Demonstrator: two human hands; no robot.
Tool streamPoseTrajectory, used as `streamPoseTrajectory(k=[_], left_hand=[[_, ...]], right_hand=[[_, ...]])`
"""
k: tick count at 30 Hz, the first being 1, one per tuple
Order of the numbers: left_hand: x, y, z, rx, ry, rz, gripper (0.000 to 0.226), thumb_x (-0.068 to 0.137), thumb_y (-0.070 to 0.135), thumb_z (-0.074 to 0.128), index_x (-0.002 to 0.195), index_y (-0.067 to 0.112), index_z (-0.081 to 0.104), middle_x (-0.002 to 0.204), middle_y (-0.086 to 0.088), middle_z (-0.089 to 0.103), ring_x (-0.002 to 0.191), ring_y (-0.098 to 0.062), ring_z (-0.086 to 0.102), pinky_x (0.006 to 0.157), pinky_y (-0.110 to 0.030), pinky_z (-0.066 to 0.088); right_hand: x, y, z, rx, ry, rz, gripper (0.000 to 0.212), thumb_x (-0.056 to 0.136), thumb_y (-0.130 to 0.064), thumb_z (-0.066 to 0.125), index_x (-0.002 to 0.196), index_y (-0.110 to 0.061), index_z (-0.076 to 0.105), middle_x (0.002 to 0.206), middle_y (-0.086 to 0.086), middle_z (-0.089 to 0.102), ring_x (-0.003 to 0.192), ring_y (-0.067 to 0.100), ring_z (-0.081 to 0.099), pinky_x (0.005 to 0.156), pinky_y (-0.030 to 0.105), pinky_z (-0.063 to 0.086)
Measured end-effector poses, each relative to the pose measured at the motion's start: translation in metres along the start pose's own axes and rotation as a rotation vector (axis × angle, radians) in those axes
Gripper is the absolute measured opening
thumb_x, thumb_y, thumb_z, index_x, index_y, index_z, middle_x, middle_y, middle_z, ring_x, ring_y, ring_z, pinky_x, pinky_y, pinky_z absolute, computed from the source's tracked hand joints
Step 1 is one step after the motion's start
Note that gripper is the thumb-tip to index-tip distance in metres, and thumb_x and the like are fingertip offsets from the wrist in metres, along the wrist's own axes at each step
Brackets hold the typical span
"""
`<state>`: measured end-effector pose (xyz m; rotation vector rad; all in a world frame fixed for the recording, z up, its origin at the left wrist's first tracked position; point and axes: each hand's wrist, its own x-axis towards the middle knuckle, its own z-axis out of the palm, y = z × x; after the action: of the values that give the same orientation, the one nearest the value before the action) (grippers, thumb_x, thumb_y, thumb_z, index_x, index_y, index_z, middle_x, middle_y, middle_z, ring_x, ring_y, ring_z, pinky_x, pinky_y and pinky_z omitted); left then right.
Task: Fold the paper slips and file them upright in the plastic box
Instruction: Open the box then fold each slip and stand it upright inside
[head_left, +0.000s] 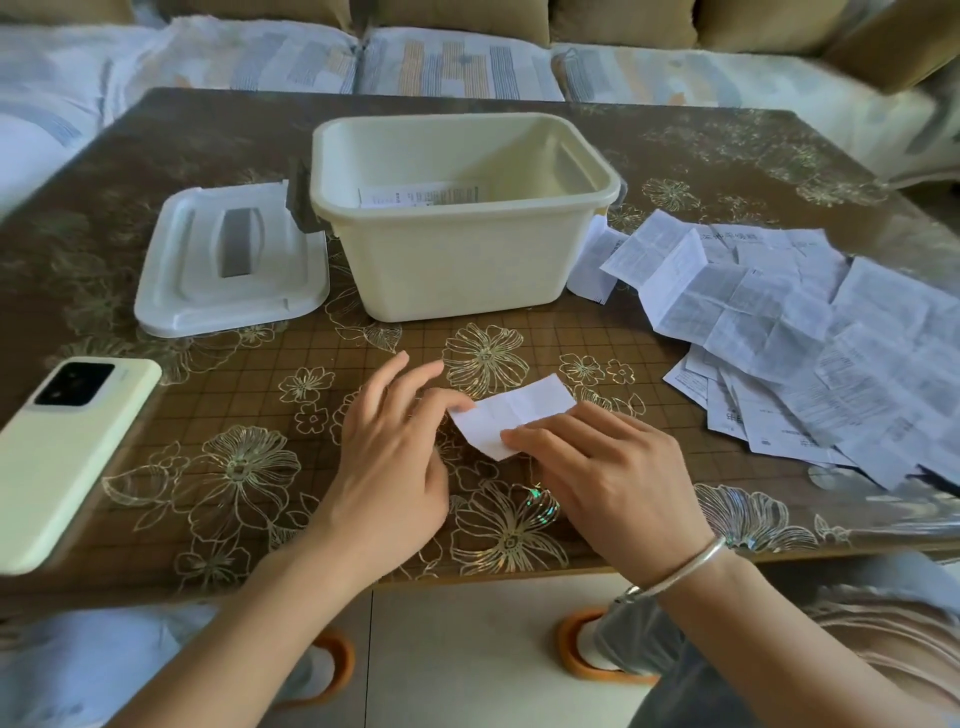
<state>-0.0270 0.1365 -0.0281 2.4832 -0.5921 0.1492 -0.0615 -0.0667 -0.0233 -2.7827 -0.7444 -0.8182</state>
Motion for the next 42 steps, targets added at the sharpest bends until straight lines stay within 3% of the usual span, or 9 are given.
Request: streamPoseTrajectory(k=[6,12,17,22,26,29,36,39,42], left_hand=[[-0.002,0.003,-0.006,0.003,0.043,0.142,0.062,0.078,0.025,0.074,0.136,0.021,0.053,0.148,0.007,0.042,0.143,-0.012,0.027,0.119,-0.035,0.019],[-0.006,-0.001,0.0,0.05,0.066,0.283,0.028,0.071,0.014,0.076,0.098,0.021,0.074,0.103,0.012,0.067,0.109,-0.015,0.055,0.098,-0.034,0.041],[-0.009,0.004,0.003,0.019,0.137,0.27,0.02,0.086,0.032,0.059,0.083,0.02,0.074,0.08,0.014,0.064,0.086,-0.012,0.054,0.081,-0.03,0.045],[-0.011,0.01,0.006,0.029,0.163,0.176,0.028,0.087,0.035,0.056,0.066,0.016,0.056,0.066,0.013,0.047,0.075,-0.012,0.045,0.071,-0.023,0.036],[-0.011,0.014,0.008,0.016,0.176,0.079,0.026,0.086,0.036,0.057,0.068,0.017,0.051,0.068,0.01,0.049,0.072,-0.013,0.047,0.065,-0.023,0.036],[-0.011,0.017,0.01,0.034,0.186,-0.015,0.019,0.08,0.027,0.072,0.09,0.015,0.063,0.075,0.006,0.053,0.073,-0.017,0.051,0.063,-0.026,0.04],[-0.01,0.017,0.011,0.005,0.184,-0.02,0.05,0.077,0.029,0.071,0.124,0.016,0.059,0.101,0.008,0.061,0.099,-0.011,0.051,0.089,-0.023,0.04],[-0.009,0.016,0.012,0.044,0.188,0.015,0.043,0.077,0.026,0.073,0.119,0.02,0.065,0.124,0.001,0.054,0.118,-0.018,0.047,0.1,-0.032,0.041],[-0.009,0.014,0.014,0.088,0.201,0.089,0.015,0.083,0.024,0.069,0.097,0.021,0.072,0.116,0.005,0.06,0.116,-0.018,0.049,0.098,-0.034,0.041]], right_hand=[[-0.01,-0.005,-0.003,0.197,0.045,0.267,0.018,0.081,-0.009,0.062,0.092,-0.021,0.07,0.083,-0.009,0.07,0.076,0.017,0.068,0.054,0.034,0.053],[-0.017,0.001,-0.006,0.43,-0.018,0.306,0.025,0.077,-0.004,0.064,0.092,-0.023,0.066,0.102,-0.017,0.071,0.09,0.006,0.069,0.064,0.033,0.057],[-0.021,0.005,-0.007,0.438,-0.015,0.286,0.02,0.078,-0.006,0.065,0.092,-0.021,0.066,0.101,-0.013,0.069,0.093,0.011,0.065,0.07,0.035,0.055],[-0.023,0.005,-0.006,0.306,-0.01,0.309,0.018,0.085,-0.034,0.059,0.091,-0.018,0.066,0.085,-0.016,0.057,0.084,0.012,0.05,0.071,0.024,0.044],[-0.017,0.001,0.0,0.373,0.041,0.503,0.031,0.083,-0.05,0.053,0.097,-0.024,0.061,0.078,-0.027,0.052,0.08,0.007,0.049,0.066,0.017,0.037],[-0.007,-0.002,0.006,0.335,0.044,0.561,0.027,0.083,-0.044,0.065,0.102,-0.025,0.06,0.073,-0.019,0.06,0.078,0.012,0.049,0.064,0.026,0.037],[0.0,-0.002,0.015,0.157,-0.047,0.548,0.026,0.08,-0.039,0.07,0.102,-0.028,0.061,0.073,-0.016,0.052,0.075,0.013,0.043,0.068,0.029,0.029],[0.001,-0.002,0.014,0.135,-0.055,0.547,0.026,0.082,-0.043,0.063,0.105,-0.029,0.061,0.08,-0.013,0.051,0.077,0.015,0.045,0.068,0.031,0.034],[0.001,-0.002,0.014,0.111,-0.089,0.513,0.029,0.085,-0.045,0.053,0.108,-0.033,0.065,0.088,-0.008,0.054,0.081,0.018,0.049,0.068,0.033,0.039]])
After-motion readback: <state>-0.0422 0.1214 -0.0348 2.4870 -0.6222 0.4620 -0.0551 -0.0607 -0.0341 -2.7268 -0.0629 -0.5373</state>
